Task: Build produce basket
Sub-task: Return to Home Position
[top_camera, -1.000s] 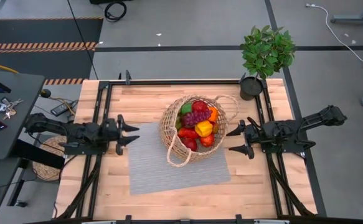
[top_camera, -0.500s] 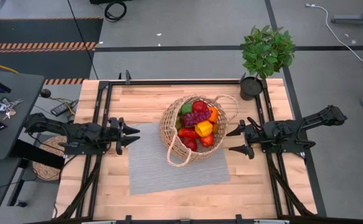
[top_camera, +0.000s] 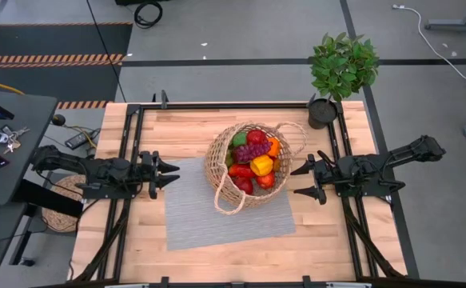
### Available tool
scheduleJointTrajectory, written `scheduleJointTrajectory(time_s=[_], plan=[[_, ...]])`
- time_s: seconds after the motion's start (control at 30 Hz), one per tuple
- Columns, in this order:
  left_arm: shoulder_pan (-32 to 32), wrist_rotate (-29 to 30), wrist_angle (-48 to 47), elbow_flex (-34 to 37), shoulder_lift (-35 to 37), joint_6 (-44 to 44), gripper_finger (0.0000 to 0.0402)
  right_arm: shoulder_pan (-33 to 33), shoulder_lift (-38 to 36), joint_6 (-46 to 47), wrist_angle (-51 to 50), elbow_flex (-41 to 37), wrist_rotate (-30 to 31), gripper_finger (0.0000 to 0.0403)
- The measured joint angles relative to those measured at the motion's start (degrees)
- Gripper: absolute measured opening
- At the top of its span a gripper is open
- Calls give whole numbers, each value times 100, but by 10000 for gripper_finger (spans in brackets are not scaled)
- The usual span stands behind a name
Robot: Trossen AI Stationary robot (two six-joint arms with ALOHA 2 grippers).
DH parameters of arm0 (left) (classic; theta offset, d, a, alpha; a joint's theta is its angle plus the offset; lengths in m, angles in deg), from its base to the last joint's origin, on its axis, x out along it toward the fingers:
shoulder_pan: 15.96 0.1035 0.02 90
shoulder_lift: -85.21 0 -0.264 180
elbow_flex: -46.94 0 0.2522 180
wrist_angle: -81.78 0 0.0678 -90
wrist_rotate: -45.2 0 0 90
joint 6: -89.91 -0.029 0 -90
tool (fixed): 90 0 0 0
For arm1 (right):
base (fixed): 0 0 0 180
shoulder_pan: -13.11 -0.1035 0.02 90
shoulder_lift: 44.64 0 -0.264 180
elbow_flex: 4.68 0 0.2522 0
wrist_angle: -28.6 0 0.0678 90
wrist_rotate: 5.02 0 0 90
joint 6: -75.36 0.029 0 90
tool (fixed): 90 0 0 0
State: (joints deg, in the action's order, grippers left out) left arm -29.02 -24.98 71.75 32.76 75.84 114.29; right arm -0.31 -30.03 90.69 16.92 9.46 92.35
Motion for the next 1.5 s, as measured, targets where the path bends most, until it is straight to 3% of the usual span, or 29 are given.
scheduleJointTrajectory(time_s=[1.5], plan=[[2, 1, -7, 2, 0, 2, 181, 2, 0, 0, 0, 0, -2, 348]])
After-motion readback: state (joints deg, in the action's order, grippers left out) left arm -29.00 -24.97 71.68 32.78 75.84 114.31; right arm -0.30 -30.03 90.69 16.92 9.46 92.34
